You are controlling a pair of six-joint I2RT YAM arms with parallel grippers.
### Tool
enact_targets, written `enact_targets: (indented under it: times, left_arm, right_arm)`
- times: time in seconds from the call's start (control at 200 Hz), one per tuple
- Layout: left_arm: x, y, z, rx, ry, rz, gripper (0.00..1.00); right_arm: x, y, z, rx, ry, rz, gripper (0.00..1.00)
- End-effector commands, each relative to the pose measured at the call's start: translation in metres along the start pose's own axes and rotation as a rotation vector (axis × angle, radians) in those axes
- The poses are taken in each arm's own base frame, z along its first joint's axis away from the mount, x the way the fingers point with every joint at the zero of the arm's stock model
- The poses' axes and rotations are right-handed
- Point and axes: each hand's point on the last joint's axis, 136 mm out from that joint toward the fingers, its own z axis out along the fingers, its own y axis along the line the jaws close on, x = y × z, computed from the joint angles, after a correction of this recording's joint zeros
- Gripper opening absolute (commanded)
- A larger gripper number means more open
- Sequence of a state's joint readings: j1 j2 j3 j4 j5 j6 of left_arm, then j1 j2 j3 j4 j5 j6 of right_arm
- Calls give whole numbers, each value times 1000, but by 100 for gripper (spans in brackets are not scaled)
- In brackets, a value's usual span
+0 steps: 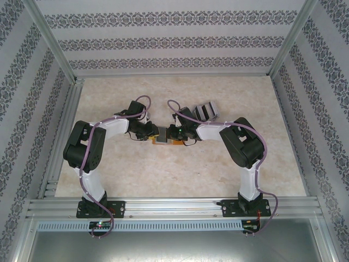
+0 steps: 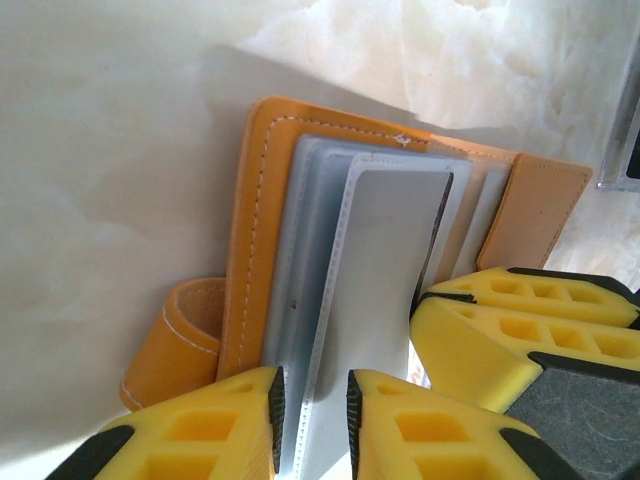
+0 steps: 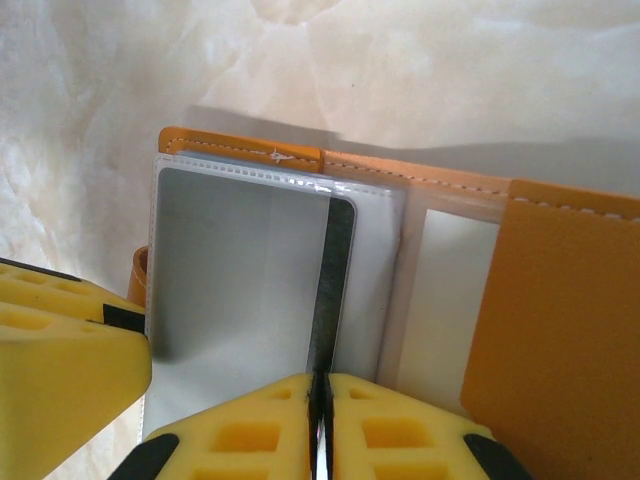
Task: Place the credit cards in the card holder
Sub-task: Flip the card slot at the card holder.
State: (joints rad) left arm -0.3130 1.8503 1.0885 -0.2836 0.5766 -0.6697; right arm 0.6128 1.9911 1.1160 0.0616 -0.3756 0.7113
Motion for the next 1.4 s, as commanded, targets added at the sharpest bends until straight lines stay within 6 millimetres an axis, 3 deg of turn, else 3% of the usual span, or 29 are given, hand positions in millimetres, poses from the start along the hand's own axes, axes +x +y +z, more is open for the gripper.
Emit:
enact_targets:
  times: [0.0, 0.24, 0.635, 0.794, 0.974, 1.099, 1.394]
  left_arm:
    - [1, -14, -5, 33, -6, 15, 26]
    - [4, -20, 1, 43, 5, 23, 25]
    - [2, -21, -2, 27, 0, 41, 7]
    - [3, -16, -4, -12, 0, 56, 0]
    - [1, -12, -9, -50, -8, 77, 0]
    - [0, -14, -12, -56, -11, 85, 0]
    - [-2, -18, -19, -63, -18, 100, 0]
  right_arm:
    - [29, -18, 11, 54, 78, 31, 14]
    - [28, -18, 11, 52, 76, 29, 14]
    - [28, -14, 8, 39, 74, 29, 15]
    - [15, 2, -15, 3, 39, 17, 17]
    - [2, 11, -50, -16, -6, 1, 18]
    - [5, -1, -59, 21, -9, 0, 18]
    - [27, -49, -58, 117, 12, 47, 17]
